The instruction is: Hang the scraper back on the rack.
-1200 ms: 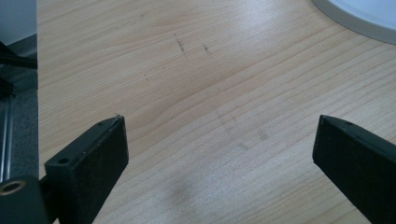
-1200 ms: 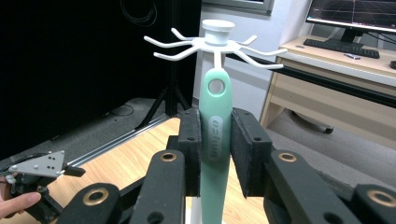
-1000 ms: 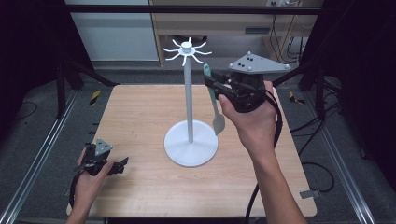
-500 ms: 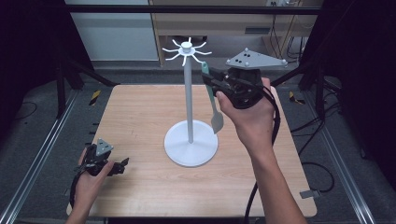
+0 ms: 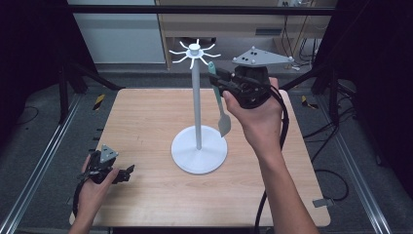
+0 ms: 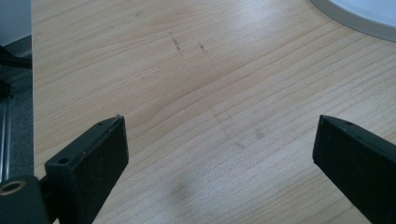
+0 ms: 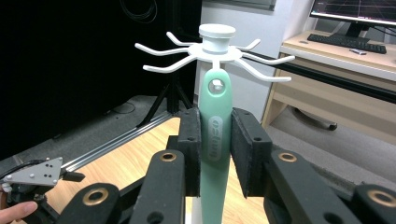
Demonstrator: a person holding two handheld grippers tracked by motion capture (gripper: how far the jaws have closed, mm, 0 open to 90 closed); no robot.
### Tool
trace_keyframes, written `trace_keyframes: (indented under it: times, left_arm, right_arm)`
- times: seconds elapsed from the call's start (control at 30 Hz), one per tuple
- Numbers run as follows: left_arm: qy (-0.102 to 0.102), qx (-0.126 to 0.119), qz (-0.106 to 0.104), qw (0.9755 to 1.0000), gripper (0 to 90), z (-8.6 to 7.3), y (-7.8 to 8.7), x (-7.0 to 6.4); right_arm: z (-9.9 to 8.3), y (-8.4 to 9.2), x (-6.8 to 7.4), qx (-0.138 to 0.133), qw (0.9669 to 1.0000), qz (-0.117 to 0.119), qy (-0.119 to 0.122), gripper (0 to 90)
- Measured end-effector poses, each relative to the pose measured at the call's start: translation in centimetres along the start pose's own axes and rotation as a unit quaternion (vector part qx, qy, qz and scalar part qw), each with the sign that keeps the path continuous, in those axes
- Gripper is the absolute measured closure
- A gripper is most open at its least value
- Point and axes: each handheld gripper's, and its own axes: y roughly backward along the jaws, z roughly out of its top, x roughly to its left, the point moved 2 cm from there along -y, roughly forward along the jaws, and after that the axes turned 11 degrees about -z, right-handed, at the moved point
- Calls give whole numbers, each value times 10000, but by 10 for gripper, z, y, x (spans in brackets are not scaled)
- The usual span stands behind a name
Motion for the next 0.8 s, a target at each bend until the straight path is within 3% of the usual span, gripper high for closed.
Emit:
trace_keyframes:
  times: [0.8]
  left_arm:
    - [14, -19, -11, 10000, 32, 0, 0, 0]
  right_arm:
    - [1, -14, -1, 135, 9999, 26, -66, 744]
